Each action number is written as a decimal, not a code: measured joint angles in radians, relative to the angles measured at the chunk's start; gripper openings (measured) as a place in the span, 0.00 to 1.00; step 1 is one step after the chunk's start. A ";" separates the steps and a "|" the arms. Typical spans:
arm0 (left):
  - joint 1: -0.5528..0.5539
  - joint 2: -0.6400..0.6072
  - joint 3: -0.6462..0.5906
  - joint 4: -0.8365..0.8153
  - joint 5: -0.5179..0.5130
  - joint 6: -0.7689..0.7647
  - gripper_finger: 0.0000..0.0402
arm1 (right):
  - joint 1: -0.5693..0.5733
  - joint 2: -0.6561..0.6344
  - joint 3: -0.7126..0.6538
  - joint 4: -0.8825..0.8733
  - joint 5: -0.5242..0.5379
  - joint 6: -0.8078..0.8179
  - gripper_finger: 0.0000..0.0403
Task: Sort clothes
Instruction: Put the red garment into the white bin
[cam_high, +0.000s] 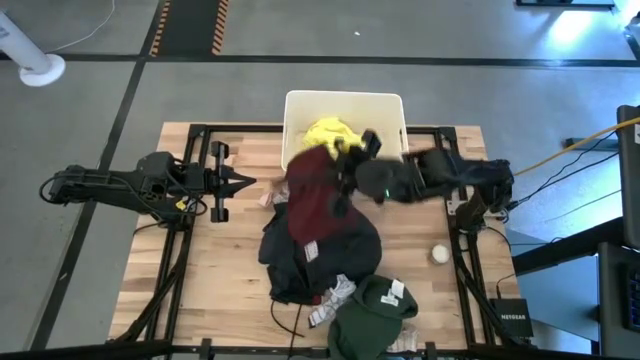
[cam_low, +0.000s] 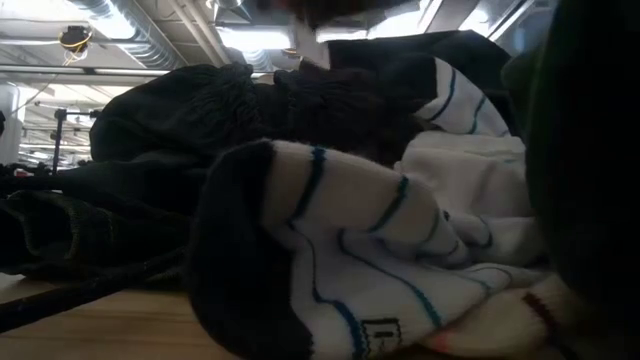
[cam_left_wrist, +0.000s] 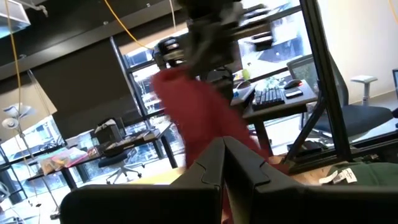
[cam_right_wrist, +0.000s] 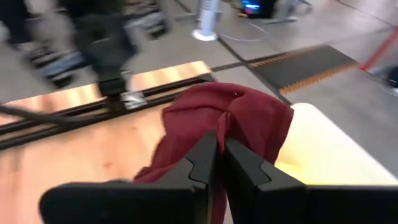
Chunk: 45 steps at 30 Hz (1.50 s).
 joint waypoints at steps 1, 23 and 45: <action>0.000 0.000 0.000 -0.001 0.000 0.000 0.00 | -0.023 -0.002 0.000 -0.001 -0.002 -0.011 0.10; 0.000 0.000 0.000 -0.022 0.000 0.006 0.00 | -0.423 -0.002 0.000 -0.017 0.039 -0.124 0.10; 0.000 0.000 0.000 -0.021 0.000 -0.001 0.00 | -0.467 0.001 -0.108 -0.047 -0.227 -0.043 0.37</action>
